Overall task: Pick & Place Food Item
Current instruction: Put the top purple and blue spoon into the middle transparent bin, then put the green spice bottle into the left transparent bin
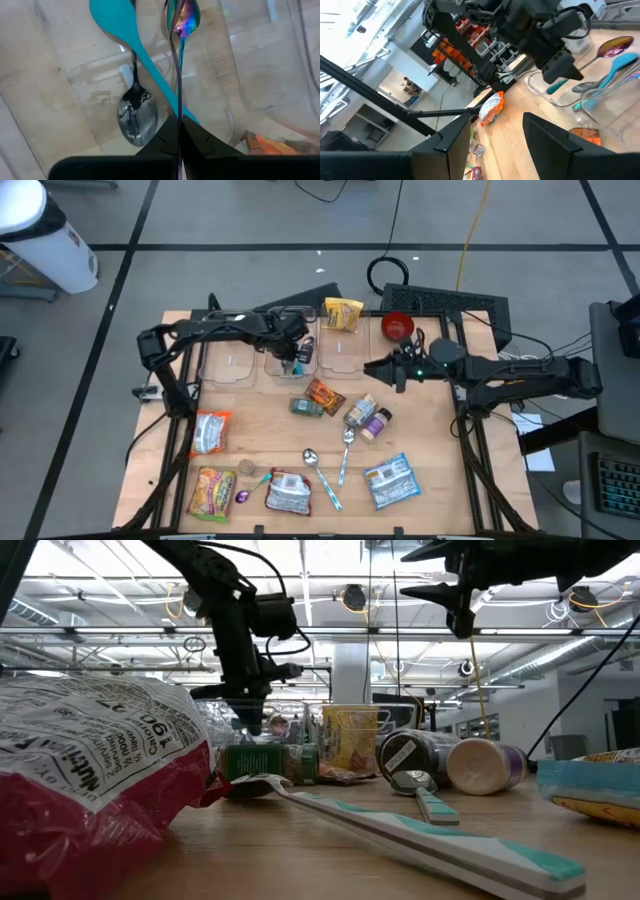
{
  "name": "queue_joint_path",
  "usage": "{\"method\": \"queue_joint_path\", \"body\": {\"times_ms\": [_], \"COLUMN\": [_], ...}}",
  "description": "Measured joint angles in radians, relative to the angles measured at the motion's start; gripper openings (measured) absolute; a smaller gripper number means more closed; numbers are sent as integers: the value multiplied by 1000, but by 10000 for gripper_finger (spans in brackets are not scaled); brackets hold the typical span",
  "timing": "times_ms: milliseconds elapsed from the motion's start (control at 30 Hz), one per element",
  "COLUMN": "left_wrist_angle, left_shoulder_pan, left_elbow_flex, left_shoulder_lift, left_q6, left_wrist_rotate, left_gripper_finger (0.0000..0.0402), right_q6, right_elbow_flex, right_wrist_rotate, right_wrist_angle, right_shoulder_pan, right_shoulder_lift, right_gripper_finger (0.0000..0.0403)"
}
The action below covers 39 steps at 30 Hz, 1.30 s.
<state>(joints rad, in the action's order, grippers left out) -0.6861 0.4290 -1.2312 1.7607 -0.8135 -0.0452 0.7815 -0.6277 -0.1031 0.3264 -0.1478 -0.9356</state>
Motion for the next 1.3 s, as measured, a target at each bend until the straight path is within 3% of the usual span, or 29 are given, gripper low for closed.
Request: {"method": "queue_joint_path", "body": {"times_ms": [133, 533, 633, 800, 900, 1033, 1167, 1300], "left_wrist_angle": [6, 66, 77, 113, 117, 117, 155, 299], "left_shoulder_pan": [3, 31, 50, 93, 108, 107, 64, -33], "left_elbow_flex": [0, -1, -1, -1, -1, -1, -1, -1], "left_shoulder_lift": [10, 11, 10, -28, -87, -206, -350, -493], "left_q6": [-8, -7, 3, 88, 110, 155, 218, 309], "left_wrist_rotate": [3, 46, 120, 334, 391, 390, 348, 236], "left_gripper_finger": [5, 84, 103, 132, 141, 142, 143, 143], "right_q6": [0, -9, -10, -19, -43, -63, -68, -71], "right_elbow_flex": [0, 0, 0, 0, 0, 0, 0, 0], "right_wrist_rotate": [1, -1, -2, -2, -2, -2, -2, -2], "right_wrist_angle": [0, -2, -5, -8, -22, -26, -34, -63], "right_shoulder_pan": [9, 9, 9, 9, 9, 9, 8, 8], "right_shoulder_lift": [0, 0, 0, 0, 0, 0, 0, 0], "right_gripper_finger": [172, 171, 171, 171, 171, 171, 171, 171]}}
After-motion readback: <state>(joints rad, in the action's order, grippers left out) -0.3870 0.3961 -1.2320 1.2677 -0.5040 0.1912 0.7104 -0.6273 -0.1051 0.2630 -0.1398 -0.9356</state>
